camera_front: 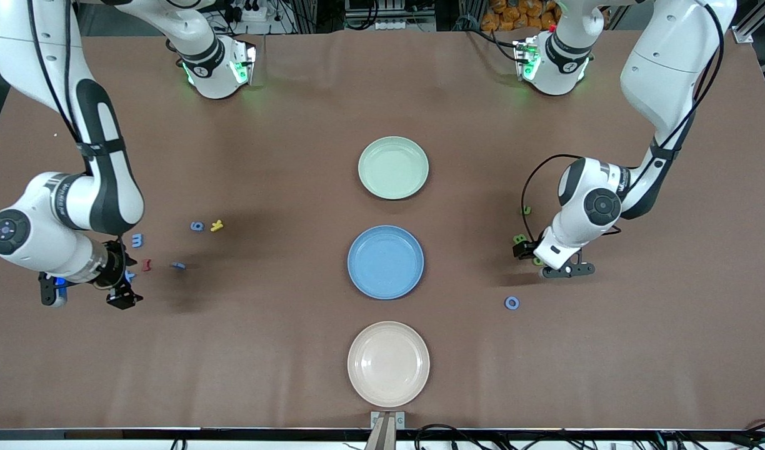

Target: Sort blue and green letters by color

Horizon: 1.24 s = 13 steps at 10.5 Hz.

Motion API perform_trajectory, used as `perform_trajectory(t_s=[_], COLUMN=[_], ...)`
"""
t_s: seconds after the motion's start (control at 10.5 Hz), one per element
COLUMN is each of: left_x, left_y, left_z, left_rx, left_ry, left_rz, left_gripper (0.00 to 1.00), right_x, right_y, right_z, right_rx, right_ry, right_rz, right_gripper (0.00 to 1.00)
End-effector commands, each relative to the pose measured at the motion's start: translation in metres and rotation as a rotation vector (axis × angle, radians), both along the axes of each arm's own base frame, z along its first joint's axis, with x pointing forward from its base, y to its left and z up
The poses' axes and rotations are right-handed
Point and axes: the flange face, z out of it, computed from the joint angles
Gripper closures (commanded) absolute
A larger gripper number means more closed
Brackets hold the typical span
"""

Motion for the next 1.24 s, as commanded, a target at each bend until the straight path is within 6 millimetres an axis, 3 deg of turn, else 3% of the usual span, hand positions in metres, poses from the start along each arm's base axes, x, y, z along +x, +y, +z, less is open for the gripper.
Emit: perform_trajectory(t_s=[0.0,0.38,0.67,1.14], left_x=[0.019,0.026,0.021,0.019], left_y=[0.002,0.006,-0.006,-0.006], left_z=[-0.001,0.002,0.003,0.01], left_rx=[0.017,0.049,0.061,0.075], left_ry=[-0.031,-0.041,-0.016,0.007], left_rz=[0.022,-0.008,0.016,0.025], left_gripper=[0.0,0.0,0.0,0.0], right_x=[0.003,-0.033,-0.043,-0.06], right_y=[0.009,0.008,0.023,0.039], right_z=[-0.017,-0.06,-0.069,-0.084], right_rx=[0.005,0.008,0.024,0.033], right_ry=[-0.032,-0.07,-0.052,-0.051], right_rz=[-0.201,-0.243,-0.242,-0.219], right_gripper=[0.0,0.0,0.0,0.0])
